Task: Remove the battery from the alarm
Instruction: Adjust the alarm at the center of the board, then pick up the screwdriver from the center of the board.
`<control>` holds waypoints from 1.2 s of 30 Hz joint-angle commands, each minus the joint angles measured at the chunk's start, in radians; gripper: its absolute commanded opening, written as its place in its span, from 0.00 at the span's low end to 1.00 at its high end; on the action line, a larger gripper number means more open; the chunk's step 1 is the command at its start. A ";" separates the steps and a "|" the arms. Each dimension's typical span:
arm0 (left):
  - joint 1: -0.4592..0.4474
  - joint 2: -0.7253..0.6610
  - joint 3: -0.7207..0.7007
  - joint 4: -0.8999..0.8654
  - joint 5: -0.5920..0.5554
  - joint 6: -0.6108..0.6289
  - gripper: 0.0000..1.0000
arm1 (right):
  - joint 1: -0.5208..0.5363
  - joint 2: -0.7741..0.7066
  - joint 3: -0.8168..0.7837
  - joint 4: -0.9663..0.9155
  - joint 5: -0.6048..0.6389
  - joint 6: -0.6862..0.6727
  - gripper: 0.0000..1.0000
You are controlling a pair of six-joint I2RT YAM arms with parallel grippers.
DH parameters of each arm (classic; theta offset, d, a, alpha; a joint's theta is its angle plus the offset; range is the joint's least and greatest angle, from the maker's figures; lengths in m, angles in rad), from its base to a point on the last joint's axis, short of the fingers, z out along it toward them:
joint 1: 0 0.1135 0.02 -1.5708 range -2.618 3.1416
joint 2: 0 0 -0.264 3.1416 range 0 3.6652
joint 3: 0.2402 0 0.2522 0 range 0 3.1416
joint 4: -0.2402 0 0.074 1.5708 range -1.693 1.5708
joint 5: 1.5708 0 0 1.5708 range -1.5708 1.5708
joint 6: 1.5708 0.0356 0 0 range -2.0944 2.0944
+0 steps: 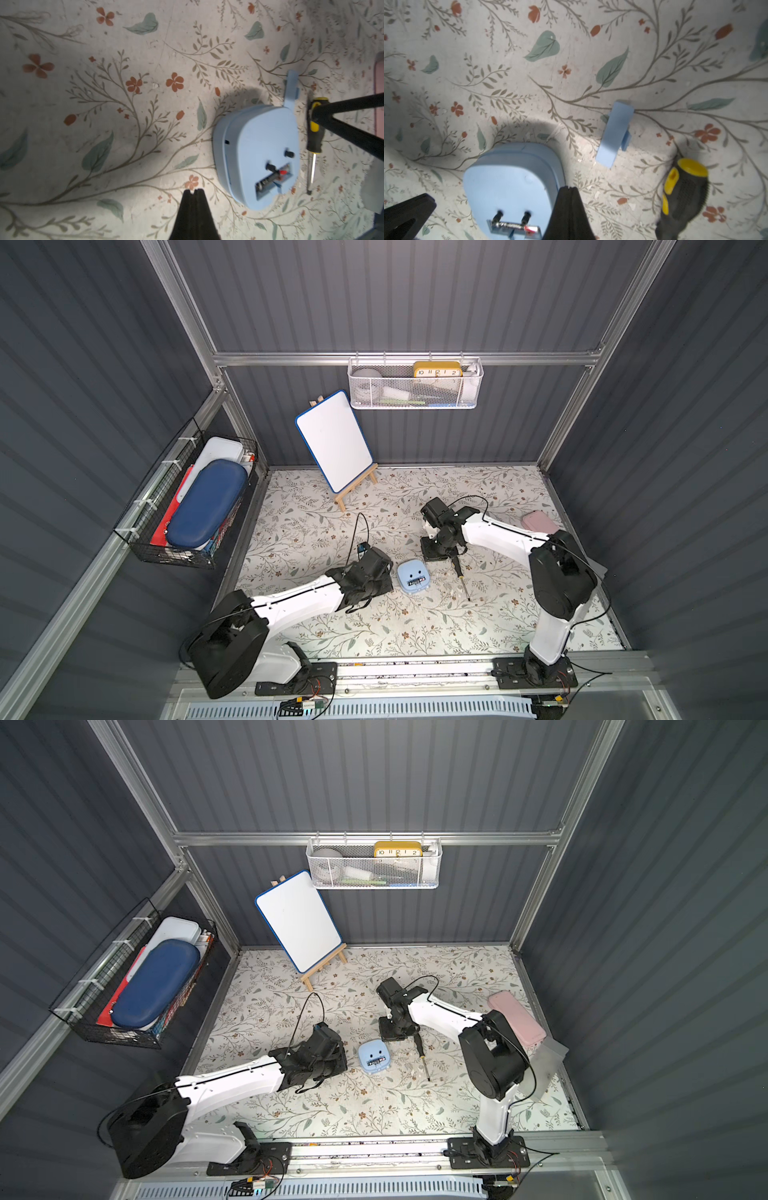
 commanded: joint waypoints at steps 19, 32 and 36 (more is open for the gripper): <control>0.050 0.237 0.114 0.183 0.048 0.164 0.00 | 0.065 -0.053 -0.133 0.028 -0.050 0.048 0.00; 0.049 0.229 0.106 0.168 0.045 0.163 0.00 | 0.078 -0.165 -0.155 -0.034 0.125 0.104 0.07; 0.056 0.158 0.111 0.096 -0.015 0.178 0.00 | 0.032 -0.246 -0.171 -0.060 0.288 0.102 0.32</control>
